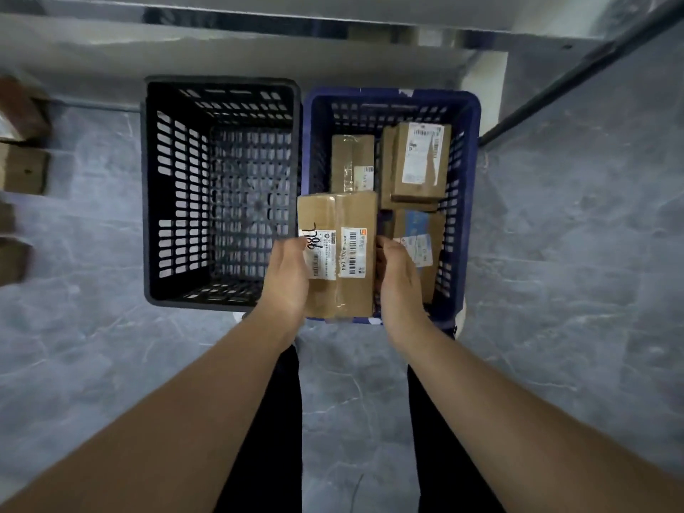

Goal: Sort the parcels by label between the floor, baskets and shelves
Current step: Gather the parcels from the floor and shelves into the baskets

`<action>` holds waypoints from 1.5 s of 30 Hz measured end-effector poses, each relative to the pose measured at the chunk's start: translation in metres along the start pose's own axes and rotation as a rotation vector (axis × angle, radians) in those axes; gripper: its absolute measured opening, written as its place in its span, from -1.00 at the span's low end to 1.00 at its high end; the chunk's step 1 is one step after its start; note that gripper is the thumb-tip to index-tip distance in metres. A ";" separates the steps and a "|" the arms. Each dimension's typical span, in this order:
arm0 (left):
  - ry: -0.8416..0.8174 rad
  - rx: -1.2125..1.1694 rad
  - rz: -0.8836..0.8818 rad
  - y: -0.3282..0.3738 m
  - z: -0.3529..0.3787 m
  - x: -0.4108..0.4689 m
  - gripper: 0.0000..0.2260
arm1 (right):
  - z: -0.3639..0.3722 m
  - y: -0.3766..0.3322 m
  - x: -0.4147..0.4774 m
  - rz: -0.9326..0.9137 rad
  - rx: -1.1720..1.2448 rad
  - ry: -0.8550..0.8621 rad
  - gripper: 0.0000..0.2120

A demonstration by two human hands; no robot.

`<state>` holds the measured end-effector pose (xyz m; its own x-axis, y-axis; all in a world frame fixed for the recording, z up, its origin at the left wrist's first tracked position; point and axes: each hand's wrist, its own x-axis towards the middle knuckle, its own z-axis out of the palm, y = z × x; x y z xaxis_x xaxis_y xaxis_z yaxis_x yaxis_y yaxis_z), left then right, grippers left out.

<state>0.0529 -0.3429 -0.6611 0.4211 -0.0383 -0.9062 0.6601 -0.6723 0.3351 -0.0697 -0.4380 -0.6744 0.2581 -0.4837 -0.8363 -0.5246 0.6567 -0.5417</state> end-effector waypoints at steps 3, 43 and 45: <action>0.014 -0.026 -0.056 -0.011 0.000 0.017 -0.53 | 0.006 0.021 0.016 0.026 -0.042 -0.044 -0.68; -0.079 0.046 -0.188 -0.072 0.072 0.159 -0.35 | 0.031 0.103 0.138 0.310 -0.207 0.009 -0.26; -0.089 0.070 -0.183 -0.071 0.070 0.155 -0.39 | 0.030 0.103 0.139 0.300 -0.175 0.047 -0.19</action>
<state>0.0276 -0.3534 -0.8433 0.2393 0.0265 -0.9706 0.6742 -0.7239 0.1465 -0.0633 -0.4200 -0.8492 0.0360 -0.3126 -0.9492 -0.7036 0.6666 -0.2462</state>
